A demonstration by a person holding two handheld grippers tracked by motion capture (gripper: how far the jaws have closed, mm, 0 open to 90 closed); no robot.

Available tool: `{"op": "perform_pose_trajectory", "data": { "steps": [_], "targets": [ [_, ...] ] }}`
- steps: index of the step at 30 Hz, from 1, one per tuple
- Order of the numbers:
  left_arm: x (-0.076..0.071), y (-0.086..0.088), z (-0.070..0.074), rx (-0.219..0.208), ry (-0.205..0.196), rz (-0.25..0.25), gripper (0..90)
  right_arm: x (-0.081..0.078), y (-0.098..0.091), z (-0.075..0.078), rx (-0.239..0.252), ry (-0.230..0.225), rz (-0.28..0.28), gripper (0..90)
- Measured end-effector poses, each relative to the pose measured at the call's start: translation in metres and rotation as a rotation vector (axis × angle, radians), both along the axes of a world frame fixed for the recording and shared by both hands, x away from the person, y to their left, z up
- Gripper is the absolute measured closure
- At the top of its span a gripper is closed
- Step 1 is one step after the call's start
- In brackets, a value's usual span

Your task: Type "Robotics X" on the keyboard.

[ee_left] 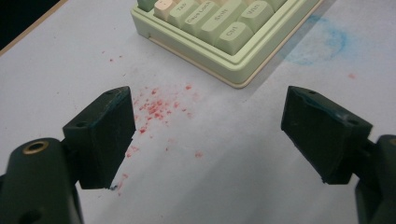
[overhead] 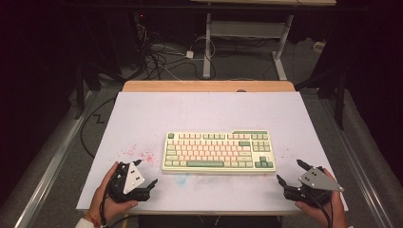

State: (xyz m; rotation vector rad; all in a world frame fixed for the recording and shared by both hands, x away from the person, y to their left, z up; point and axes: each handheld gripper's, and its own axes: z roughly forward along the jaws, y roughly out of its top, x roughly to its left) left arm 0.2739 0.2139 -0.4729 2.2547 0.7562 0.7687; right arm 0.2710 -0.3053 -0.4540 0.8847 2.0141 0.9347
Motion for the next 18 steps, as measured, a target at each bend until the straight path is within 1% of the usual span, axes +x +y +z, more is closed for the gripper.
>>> {"op": "perform_pose_trajectory", "data": {
  "steps": [8,10,15,18],
  "targets": [
    [0.0027,-0.0014,-0.0009,0.007,0.007,-0.002,16.6,0.0001,0.0021,-0.0005,-0.007,0.005,0.017,18.7],
    [0.0030,-0.0017,-0.0007,-0.001,0.005,-0.002,16.6,0.0002,0.0020,-0.0003,-0.014,-0.001,0.025,18.7],
    [0.0055,-0.0028,-0.0008,0.009,0.010,-0.001,16.6,0.0004,0.0026,-0.0009,-0.022,0.000,0.032,18.8],
    [0.0072,-0.0022,-0.0011,-0.002,0.025,-0.006,16.6,0.0001,0.0029,-0.0005,-0.033,-0.018,0.036,19.0]
  ]
}}
